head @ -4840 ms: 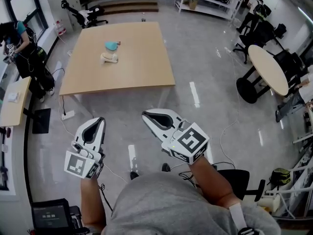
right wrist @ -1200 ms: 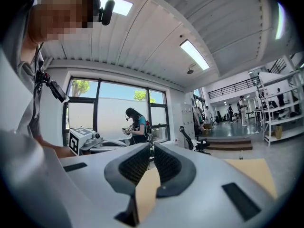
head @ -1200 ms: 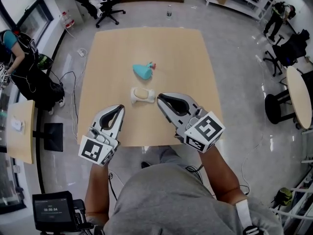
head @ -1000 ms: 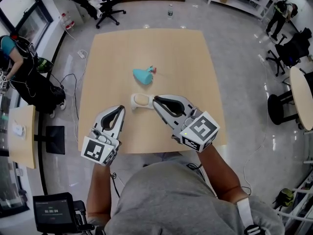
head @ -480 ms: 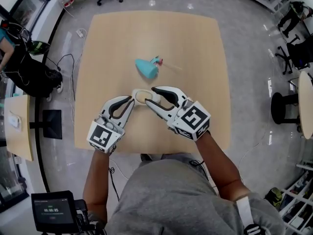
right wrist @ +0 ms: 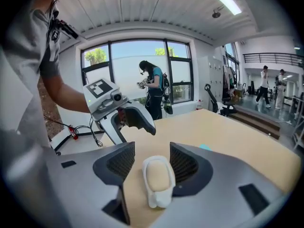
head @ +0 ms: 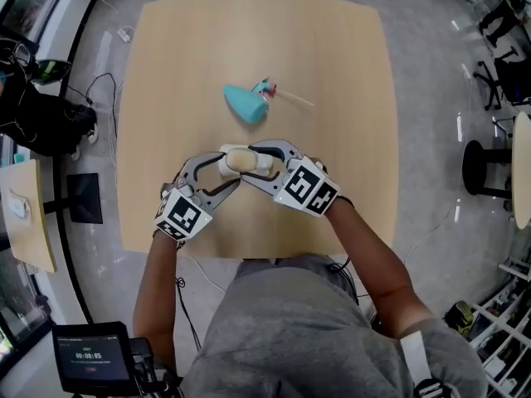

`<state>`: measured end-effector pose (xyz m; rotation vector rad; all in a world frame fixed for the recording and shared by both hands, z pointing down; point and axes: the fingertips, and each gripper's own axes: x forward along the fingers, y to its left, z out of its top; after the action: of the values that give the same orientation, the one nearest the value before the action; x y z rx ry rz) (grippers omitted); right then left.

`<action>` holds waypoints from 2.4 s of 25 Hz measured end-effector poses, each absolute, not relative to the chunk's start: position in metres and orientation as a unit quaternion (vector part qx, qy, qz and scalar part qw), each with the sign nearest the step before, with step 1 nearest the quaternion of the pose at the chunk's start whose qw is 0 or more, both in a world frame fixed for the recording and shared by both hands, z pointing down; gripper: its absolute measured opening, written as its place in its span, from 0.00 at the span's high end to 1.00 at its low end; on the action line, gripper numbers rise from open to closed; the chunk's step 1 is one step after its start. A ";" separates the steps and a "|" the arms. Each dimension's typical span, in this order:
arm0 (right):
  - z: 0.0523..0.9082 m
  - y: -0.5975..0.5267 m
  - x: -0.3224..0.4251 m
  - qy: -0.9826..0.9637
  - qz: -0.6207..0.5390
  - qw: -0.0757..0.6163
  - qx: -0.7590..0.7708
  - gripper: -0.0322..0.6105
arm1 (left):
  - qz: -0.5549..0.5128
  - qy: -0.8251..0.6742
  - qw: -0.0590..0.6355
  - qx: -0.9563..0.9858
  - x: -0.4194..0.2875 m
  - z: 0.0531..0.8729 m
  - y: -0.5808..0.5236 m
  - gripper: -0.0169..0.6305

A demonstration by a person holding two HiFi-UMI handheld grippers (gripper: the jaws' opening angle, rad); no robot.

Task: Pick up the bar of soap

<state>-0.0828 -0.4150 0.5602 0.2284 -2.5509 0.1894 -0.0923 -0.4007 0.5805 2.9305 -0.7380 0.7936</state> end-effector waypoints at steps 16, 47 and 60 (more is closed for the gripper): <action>0.694 -0.420 -0.082 -0.910 0.038 0.413 0.018 0.55 | 0.411 -0.108 -0.016 0.905 -0.087 0.696 -0.415 0.52; 0.637 -0.417 -0.080 -0.923 -0.072 0.374 0.058 0.56 | 0.389 -0.106 -0.057 0.913 -0.072 0.621 -0.417 0.57; 0.552 -0.373 -0.106 -0.919 -0.142 0.362 0.068 0.56 | 0.385 -0.151 -0.121 0.902 -0.097 0.537 -0.370 0.57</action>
<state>-0.1062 -0.3726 0.5524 0.1756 -2.3657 -0.3660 -0.0972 -0.3703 0.5369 3.0761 -0.5132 1.3141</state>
